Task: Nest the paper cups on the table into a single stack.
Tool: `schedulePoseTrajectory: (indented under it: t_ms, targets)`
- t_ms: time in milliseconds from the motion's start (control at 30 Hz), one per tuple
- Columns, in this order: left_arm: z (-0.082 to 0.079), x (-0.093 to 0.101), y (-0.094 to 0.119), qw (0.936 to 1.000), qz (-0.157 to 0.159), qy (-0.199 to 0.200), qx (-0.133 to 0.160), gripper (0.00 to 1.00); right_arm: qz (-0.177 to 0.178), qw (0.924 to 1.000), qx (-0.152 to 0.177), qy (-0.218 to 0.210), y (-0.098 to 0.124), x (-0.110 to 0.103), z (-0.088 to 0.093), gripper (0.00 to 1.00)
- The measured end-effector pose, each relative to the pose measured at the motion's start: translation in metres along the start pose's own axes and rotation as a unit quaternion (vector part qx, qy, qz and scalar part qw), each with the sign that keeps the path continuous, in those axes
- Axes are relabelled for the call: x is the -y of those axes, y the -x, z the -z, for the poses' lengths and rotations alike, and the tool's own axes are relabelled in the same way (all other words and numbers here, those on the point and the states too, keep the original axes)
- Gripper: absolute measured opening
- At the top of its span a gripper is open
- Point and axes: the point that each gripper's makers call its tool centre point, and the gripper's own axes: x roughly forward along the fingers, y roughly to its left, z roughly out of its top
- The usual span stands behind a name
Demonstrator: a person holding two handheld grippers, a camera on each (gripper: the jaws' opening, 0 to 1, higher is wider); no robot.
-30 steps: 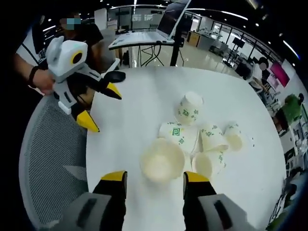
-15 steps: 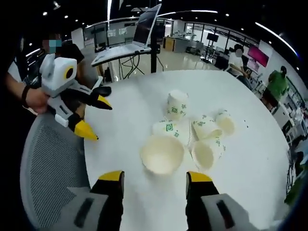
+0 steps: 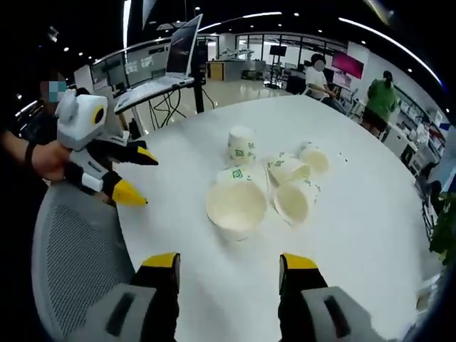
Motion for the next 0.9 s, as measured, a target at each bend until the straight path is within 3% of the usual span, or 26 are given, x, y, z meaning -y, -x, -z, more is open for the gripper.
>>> schedulePoseTrajectory:
  t_ms: [200,367,500,667,900]
  targets:
    - [-0.031,-0.021,-0.008,0.9997,-0.016,-0.005,0.016,0.60,0.012,0.9997,0.003,-0.022,0.005,-0.002,0.009,0.55]
    - [-0.058,-0.055,-0.026,0.9988,-0.039,-0.012,0.025,0.62,0.019,0.9985,0.024,-0.046,0.011,-0.002,0.008,0.58]
    - [-0.081,-0.069,-0.041,0.9981,-0.048,-0.024,0.029,0.61,0.031,0.9977,0.024,-0.056,0.011,-0.001,0.011,0.62]
    - [-0.098,-0.078,-0.058,0.9982,-0.046,-0.026,0.028,0.61,0.039,0.9961,0.031,-0.074,0.014,-0.004,0.011,0.70]
    - [-0.103,-0.073,-0.079,0.9990,-0.034,-0.020,0.022,0.61,0.048,0.9919,0.046,-0.109,0.019,-0.008,0.016,0.72]
